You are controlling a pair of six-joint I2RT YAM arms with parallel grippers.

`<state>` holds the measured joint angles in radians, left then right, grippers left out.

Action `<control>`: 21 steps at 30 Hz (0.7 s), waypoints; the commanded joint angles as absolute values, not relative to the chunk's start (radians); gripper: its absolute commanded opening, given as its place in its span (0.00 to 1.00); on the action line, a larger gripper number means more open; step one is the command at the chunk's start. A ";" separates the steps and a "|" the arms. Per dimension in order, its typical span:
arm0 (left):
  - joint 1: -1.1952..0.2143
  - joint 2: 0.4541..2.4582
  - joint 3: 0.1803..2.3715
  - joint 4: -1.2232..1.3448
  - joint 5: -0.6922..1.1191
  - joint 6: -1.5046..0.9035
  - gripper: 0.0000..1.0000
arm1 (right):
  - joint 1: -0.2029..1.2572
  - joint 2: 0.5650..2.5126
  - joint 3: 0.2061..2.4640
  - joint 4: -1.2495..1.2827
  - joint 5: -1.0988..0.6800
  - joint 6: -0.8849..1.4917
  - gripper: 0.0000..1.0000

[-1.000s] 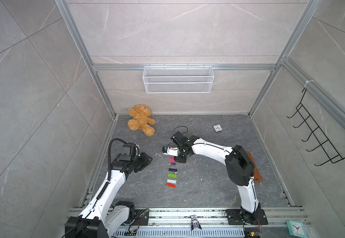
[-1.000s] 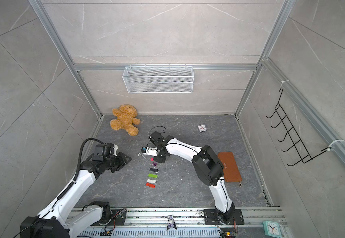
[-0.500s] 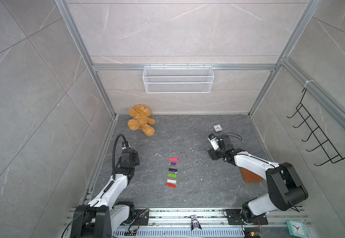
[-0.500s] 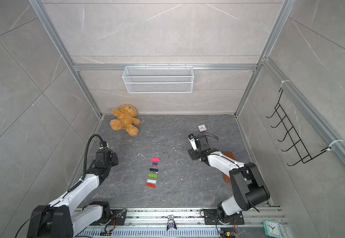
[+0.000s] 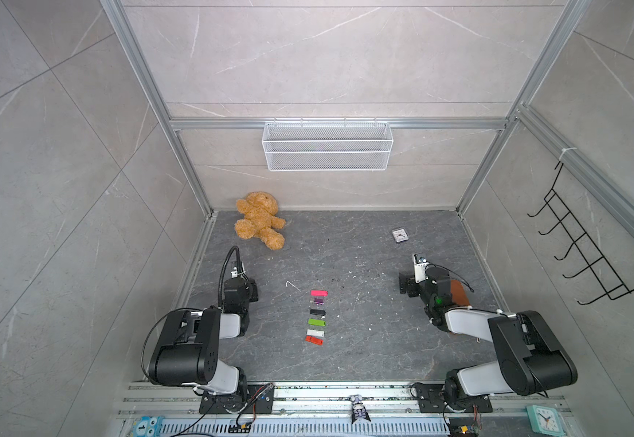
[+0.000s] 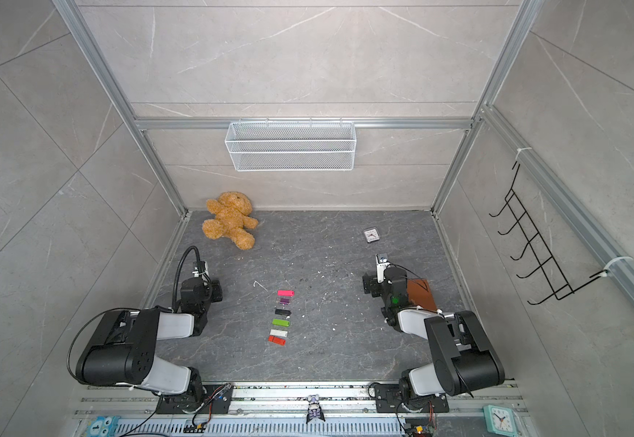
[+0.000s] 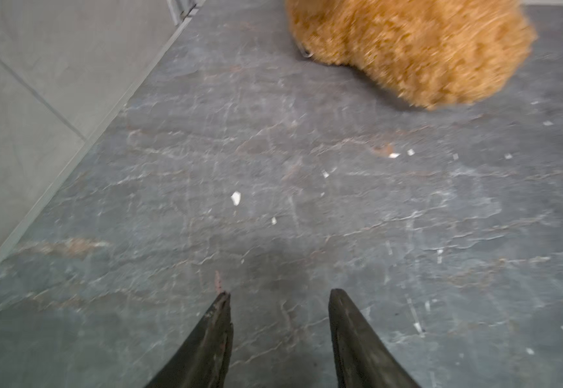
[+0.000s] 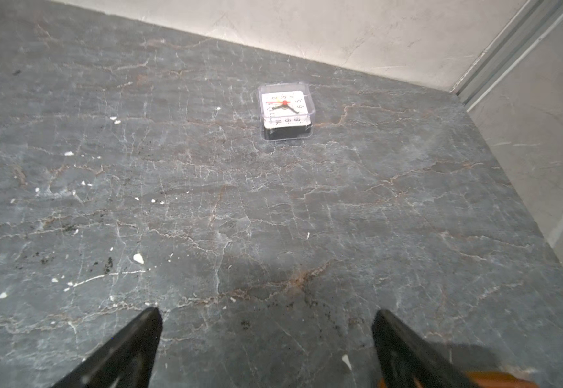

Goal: Close the usb drive cover
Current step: Reset both arms

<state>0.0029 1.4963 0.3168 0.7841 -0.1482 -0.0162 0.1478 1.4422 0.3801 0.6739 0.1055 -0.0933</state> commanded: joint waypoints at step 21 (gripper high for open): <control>0.059 1.496 0.373 0.815 -0.029 -0.008 1.00 | 0.069 1.522 0.313 0.991 0.018 -0.009 1.00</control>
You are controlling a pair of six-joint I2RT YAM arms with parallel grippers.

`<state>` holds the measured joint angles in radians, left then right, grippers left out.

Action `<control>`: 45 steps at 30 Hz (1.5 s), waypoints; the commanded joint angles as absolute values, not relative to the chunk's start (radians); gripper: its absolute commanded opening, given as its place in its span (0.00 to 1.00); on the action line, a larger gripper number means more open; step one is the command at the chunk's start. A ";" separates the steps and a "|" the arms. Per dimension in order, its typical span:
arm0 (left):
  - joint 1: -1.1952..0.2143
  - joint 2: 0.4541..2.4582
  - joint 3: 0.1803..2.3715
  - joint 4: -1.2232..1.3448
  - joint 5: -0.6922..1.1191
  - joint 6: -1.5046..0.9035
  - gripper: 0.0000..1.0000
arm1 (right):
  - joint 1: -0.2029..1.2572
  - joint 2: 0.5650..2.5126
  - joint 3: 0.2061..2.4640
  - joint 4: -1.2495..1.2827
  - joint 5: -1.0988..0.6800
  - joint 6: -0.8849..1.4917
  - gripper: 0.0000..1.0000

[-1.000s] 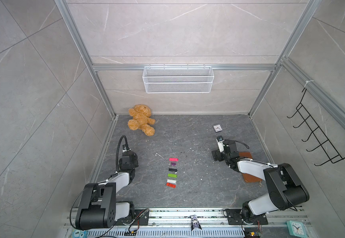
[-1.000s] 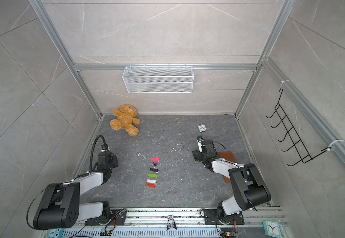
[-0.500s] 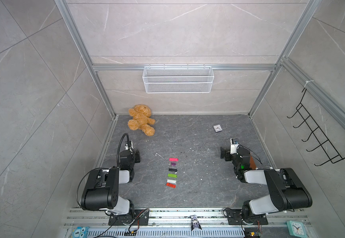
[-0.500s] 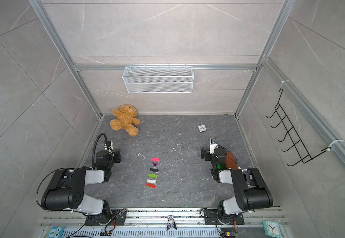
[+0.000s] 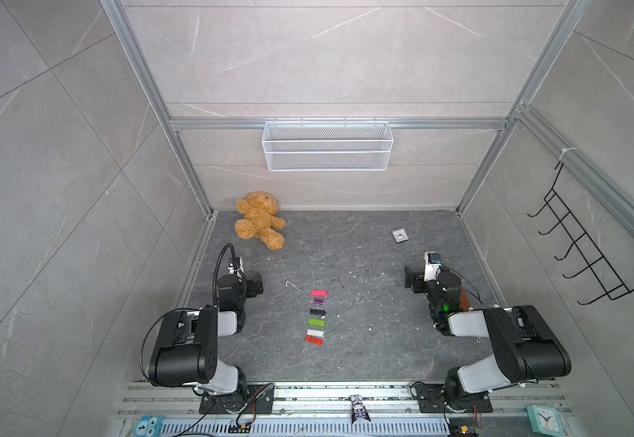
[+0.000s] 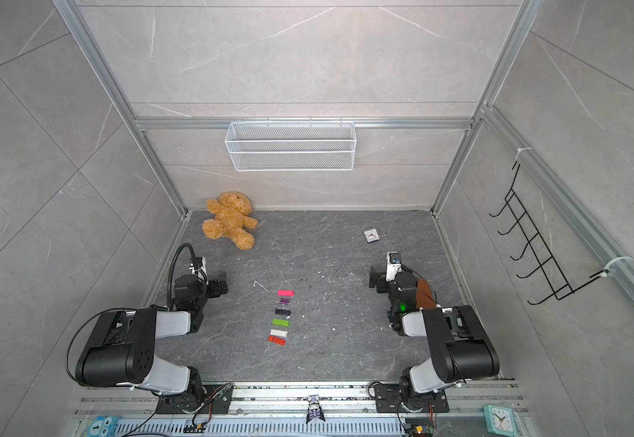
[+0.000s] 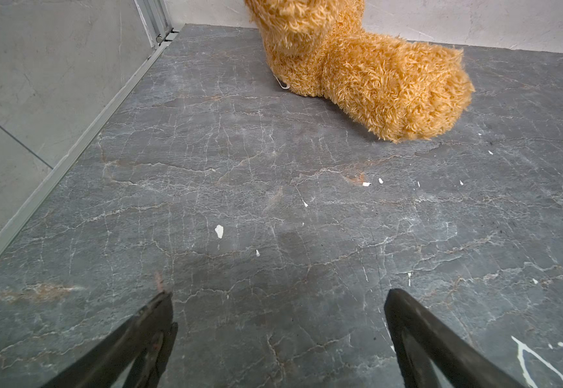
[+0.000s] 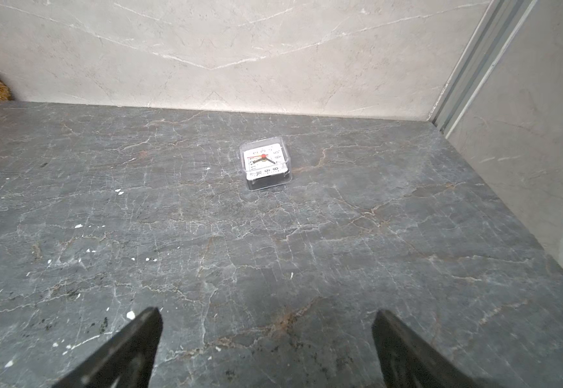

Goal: Close the usb drive cover
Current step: Reset both arms

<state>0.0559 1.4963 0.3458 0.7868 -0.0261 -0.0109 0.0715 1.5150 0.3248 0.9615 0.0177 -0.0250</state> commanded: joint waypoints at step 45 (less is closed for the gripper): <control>0.082 1.495 0.362 0.833 -0.012 -0.023 1.00 | 0.067 1.523 0.336 0.948 0.073 0.015 1.00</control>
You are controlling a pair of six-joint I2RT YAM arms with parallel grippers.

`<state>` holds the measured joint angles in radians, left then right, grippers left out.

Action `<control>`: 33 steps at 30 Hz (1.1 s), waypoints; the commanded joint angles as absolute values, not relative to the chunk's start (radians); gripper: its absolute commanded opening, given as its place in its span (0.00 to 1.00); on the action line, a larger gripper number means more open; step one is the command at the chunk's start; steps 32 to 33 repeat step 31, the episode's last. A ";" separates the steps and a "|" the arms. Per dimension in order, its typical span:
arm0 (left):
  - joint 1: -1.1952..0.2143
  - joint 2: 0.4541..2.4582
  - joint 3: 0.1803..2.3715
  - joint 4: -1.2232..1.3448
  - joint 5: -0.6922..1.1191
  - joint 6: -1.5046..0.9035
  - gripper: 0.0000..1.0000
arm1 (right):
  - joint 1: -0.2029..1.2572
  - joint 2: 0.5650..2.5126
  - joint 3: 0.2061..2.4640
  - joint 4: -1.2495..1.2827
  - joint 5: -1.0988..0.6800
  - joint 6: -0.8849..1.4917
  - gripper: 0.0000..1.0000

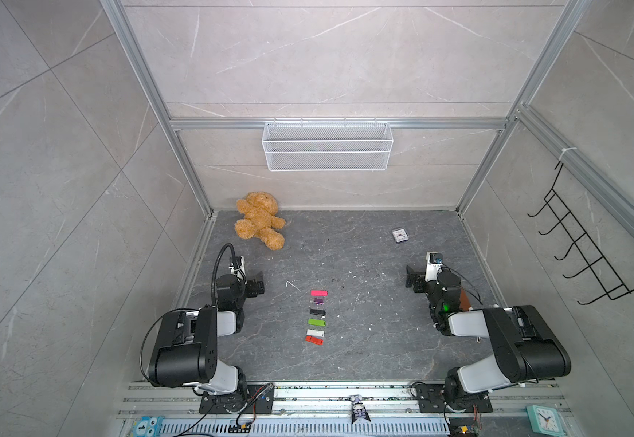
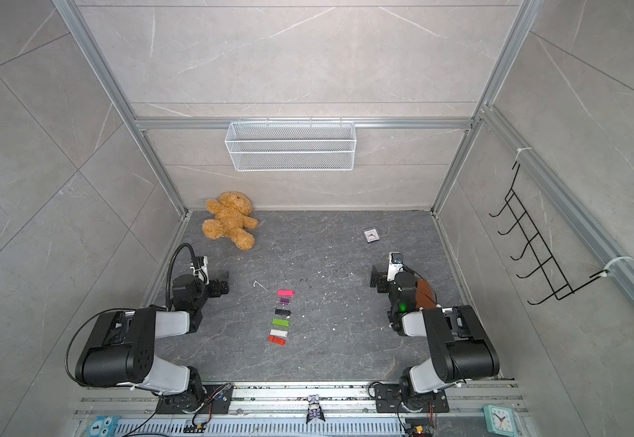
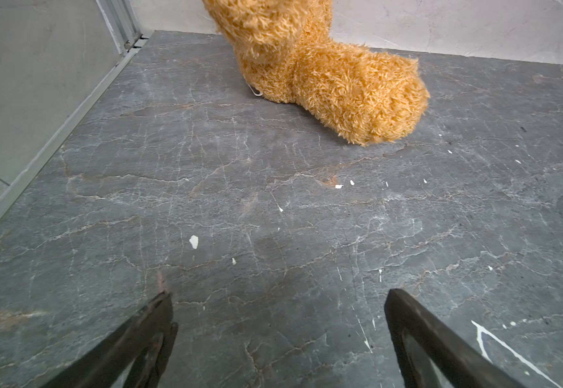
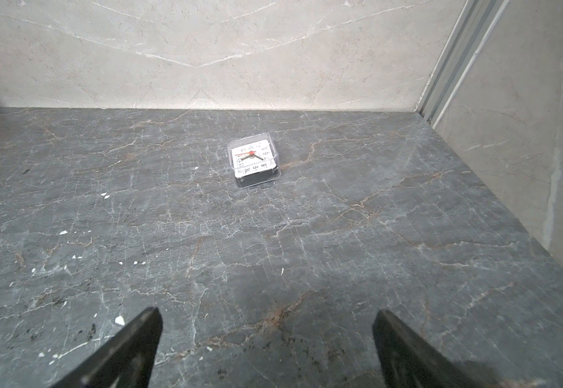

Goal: Close the usb drive cover
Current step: Reset both arms

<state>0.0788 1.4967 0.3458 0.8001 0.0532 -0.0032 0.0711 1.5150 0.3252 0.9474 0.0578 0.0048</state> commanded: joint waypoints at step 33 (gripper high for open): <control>0.094 1.489 0.346 0.856 0.193 0.041 1.00 | 0.066 1.522 0.341 0.936 0.068 0.018 1.00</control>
